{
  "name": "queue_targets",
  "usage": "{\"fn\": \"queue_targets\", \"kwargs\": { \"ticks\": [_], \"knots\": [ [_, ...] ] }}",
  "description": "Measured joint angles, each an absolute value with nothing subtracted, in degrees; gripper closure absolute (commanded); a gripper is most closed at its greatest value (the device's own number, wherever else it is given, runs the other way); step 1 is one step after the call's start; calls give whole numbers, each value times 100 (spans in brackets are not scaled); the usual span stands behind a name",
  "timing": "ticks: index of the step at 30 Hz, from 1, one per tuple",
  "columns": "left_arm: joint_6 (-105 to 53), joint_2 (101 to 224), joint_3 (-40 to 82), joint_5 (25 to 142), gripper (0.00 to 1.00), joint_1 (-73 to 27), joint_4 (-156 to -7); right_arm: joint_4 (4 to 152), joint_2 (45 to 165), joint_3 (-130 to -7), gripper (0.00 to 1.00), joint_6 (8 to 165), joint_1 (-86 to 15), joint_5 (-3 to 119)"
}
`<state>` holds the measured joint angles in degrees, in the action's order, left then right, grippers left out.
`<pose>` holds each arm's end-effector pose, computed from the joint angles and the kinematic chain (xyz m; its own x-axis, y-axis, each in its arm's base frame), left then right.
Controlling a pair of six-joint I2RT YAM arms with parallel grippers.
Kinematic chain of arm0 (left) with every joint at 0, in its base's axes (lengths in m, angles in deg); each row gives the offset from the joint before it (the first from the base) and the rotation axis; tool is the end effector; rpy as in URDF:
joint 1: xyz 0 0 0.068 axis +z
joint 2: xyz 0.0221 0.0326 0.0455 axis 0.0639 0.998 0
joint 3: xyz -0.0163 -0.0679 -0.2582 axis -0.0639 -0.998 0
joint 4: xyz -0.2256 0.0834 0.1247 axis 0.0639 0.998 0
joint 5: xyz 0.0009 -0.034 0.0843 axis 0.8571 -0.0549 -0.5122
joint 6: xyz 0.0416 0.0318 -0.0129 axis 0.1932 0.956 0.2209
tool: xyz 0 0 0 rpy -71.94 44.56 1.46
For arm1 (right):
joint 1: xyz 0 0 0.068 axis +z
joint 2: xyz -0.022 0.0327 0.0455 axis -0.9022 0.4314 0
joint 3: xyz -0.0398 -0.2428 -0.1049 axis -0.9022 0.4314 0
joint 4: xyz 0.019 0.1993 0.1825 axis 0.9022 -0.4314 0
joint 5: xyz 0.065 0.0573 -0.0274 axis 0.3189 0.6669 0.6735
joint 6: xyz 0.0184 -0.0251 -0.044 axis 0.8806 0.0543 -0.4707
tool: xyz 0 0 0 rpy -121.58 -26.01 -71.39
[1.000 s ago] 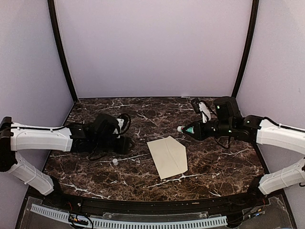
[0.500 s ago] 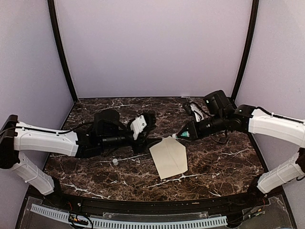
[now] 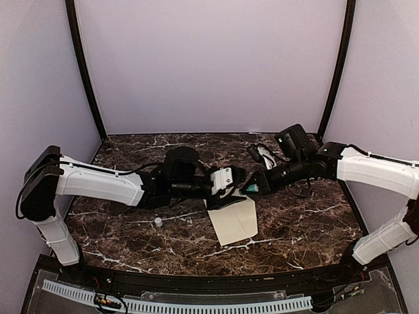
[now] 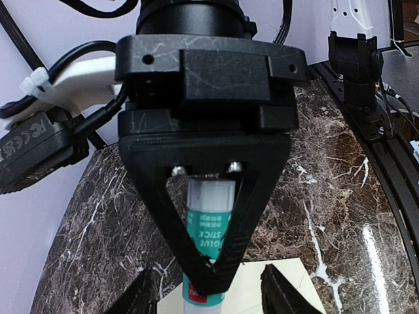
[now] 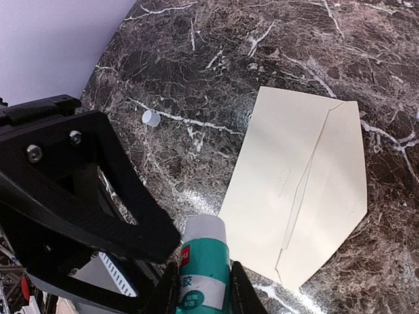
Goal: Place the letter into the envelope and seal it
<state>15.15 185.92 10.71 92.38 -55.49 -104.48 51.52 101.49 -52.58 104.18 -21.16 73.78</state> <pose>0.1983 -0.3525 0.2425 0.3875 0.2675 -0.8822 0.8941 0.1241 0.4304 0.2092 0.2164 0.2687 -0.8155 -0.2427 -0.5254 -0.5428 0.6354 0.5491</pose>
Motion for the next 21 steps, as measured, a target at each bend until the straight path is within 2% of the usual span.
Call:
{"fn": "queue_targets", "kwargs": {
  "ticks": [4,6,8,11,15,16,19,21],
  "knots": [
    [1644,18876,1311,9253,49,-5549,-10393,5150,10164,-5303,100,10409,-2116,7424],
    [1679,18986,1390,9244,54,-5549,-10382,5161,10164,-5330,100,10407,-2116,7435],
    [1720,19101,1471,9240,63,-5549,-10371,5171,10164,-5349,100,10409,-2118,7457],
    [1755,19226,1536,9161,84,-5543,-10360,5147,10164,-5356,100,10412,-2116,7488],
    [1832,19300,1565,9021,99,-5538,-10441,5152,10184,-5358,100,10464,-2144,7483],
    [1838,19307,1565,9006,100,-5536,-10461,5158,10186,-5360,92,10455,-2151,7479],
    [1834,19311,1565,8951,100,-5538,-10498,5178,10182,-5360,59,10444,-2208,7481],
    [1805,19313,1565,8890,100,-5538,-10572,5200,10151,-5360,45,10433,-2267,7468]
  ]
}}
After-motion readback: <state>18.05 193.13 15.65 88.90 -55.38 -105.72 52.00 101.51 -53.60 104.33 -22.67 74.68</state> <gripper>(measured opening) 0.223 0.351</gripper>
